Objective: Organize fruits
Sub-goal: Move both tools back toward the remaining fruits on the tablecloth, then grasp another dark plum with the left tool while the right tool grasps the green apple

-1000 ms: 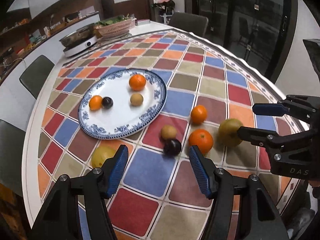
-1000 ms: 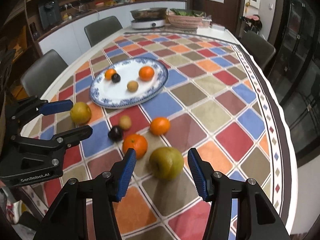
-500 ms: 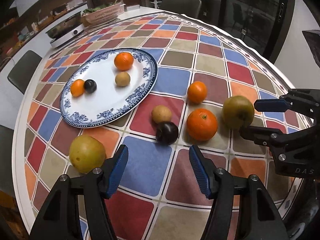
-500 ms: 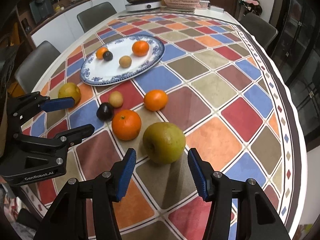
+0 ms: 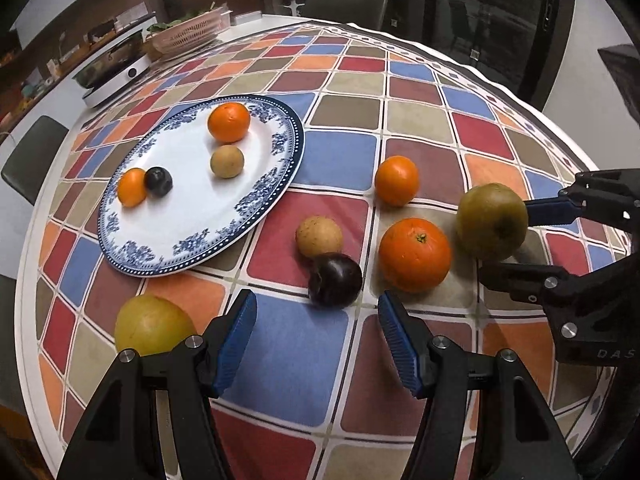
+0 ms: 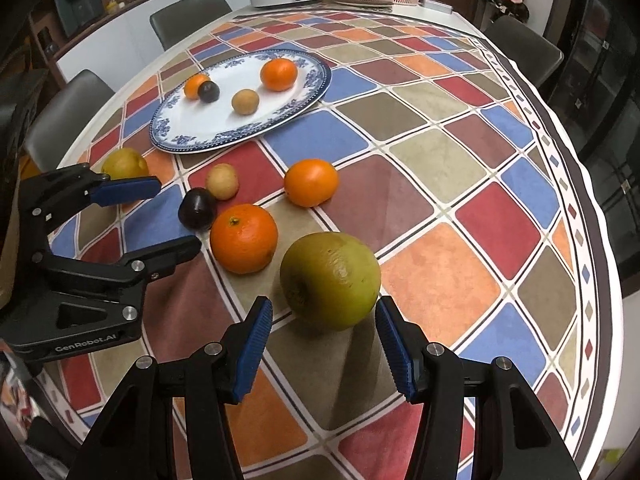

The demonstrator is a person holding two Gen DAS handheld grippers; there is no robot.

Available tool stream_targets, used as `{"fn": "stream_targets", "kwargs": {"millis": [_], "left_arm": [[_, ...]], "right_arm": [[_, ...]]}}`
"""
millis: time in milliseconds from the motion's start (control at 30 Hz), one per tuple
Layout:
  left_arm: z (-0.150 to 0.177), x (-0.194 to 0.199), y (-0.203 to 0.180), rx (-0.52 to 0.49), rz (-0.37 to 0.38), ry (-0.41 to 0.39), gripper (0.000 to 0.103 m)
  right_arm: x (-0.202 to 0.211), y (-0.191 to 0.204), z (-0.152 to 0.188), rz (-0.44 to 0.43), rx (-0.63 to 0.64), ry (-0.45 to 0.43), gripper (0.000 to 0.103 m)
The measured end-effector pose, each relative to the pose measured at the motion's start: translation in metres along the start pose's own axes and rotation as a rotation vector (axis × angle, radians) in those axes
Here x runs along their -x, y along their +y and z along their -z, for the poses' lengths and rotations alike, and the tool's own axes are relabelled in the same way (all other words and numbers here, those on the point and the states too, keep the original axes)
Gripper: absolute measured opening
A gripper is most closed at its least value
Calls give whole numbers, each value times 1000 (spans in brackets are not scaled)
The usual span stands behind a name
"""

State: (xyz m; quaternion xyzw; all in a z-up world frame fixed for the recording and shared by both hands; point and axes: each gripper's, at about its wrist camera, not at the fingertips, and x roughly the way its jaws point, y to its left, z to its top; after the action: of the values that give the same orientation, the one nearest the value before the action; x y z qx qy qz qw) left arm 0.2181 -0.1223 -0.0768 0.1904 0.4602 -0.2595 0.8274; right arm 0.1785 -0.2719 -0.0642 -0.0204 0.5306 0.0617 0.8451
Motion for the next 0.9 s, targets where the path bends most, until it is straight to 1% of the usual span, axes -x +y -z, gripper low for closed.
{"fn": "stream_targets", "kwargs": {"millis": [300, 500, 567, 667, 833, 900], "left_arm": [[-7, -8, 3, 1, -1, -4, 62], [-8, -12, 6, 17, 22, 1, 48], [-8, -13, 6, 30, 41, 1, 38], [-8, -13, 5, 38, 66, 4, 28], [-7, -12, 5, 59, 74, 3, 28], [-6, -10, 4, 68, 76, 2, 28]], "right_arm": [[-3, -1, -5, 0, -1, -6, 54], [-8, -2, -9, -7, -8, -9, 55], [-9, -2, -9, -8, -8, -7, 55], [-10, -2, -9, -10, -5, -8, 54], [-14, -5, -8, -35, -23, 0, 54], [-14, -5, -7, -33, -22, -8, 51]]}}
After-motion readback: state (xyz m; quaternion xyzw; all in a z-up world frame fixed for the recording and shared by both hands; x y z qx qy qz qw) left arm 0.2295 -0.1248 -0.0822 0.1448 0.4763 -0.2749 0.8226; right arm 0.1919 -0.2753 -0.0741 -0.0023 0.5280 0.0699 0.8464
